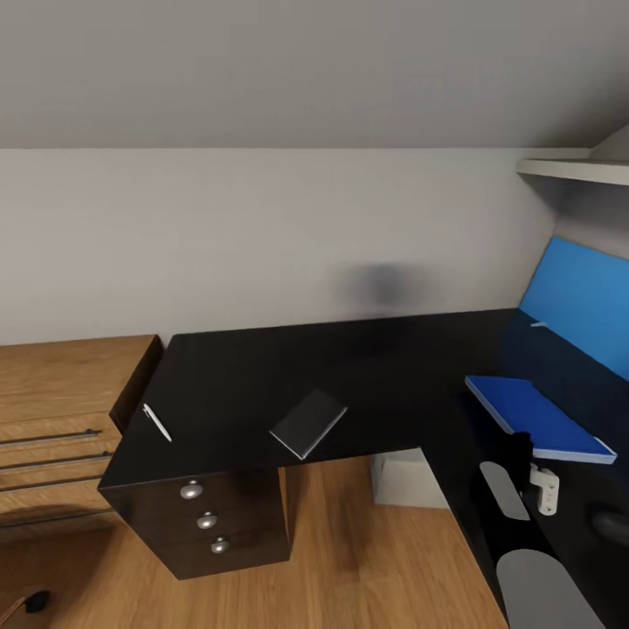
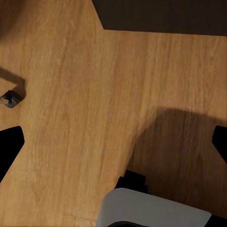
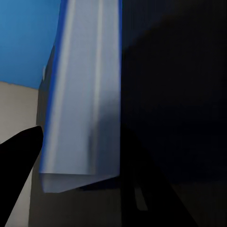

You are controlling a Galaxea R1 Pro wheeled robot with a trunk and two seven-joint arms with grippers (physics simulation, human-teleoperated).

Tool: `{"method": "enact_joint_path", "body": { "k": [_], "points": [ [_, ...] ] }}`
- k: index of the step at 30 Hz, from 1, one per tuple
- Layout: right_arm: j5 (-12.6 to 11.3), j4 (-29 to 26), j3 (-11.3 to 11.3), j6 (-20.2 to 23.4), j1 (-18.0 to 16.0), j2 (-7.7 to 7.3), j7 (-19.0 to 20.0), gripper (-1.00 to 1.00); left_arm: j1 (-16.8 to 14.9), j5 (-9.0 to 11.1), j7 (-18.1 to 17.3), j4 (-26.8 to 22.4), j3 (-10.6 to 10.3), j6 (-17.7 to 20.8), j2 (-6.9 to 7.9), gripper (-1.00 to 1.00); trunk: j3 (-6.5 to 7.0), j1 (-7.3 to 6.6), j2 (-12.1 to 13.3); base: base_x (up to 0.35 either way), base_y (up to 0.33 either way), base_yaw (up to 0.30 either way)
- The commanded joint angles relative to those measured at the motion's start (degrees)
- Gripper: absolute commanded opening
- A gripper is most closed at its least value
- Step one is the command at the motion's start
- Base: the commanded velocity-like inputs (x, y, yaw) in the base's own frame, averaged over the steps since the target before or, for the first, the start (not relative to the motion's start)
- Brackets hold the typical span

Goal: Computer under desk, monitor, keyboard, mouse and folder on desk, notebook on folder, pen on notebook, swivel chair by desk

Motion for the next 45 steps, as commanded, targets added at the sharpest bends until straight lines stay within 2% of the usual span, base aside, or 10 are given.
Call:
{"method": "enact_joint_path", "body": {
  "k": [1,11,22,31,45],
  "points": [
    [-0.01,-0.05,0.07,-0.14,-0.02,-0.03,-0.38,-1.0,-0.04,0.53,0.38,-0.02,-0.49,-0.26,0.02,1.0,-0.24,0.22,-0.45,0.0,0.0,0.0],
    [0.02,-0.04,0.07,-0.14,-0.05,-0.03,-0.4,-1.0,-0.04,0.53,0.38,-0.03,-0.52,-0.25,-0.01,1.0,-2.03,2.42,-4.46,0.0,0.0,0.0],
    [0.08,-0.05,0.07,-0.22,-0.02,-0.03,-0.34,-1.0,-0.04,0.36,0.3,0.02,-0.44,-0.34,-0.11,1.0,-2.03,2.42,-4.46,0.0,0.0,0.0],
    [0.08,-0.04,0.07,-0.18,-0.03,-0.03,-0.41,-1.0,-0.04,0.35,0.31,0.02,-0.37,-0.37,0.08,1.0,-0.42,0.44,-0.85,0.0,0.0,0.0],
    [0.09,-0.04,0.08,-0.18,-0.02,-0.03,-0.43,-1.0,-0.04,0.27,0.3,0.02,-0.44,-0.43,-0.01,1.0,-0.42,0.44,-0.85,-0.044,0.0,0.0]
  ]
}}
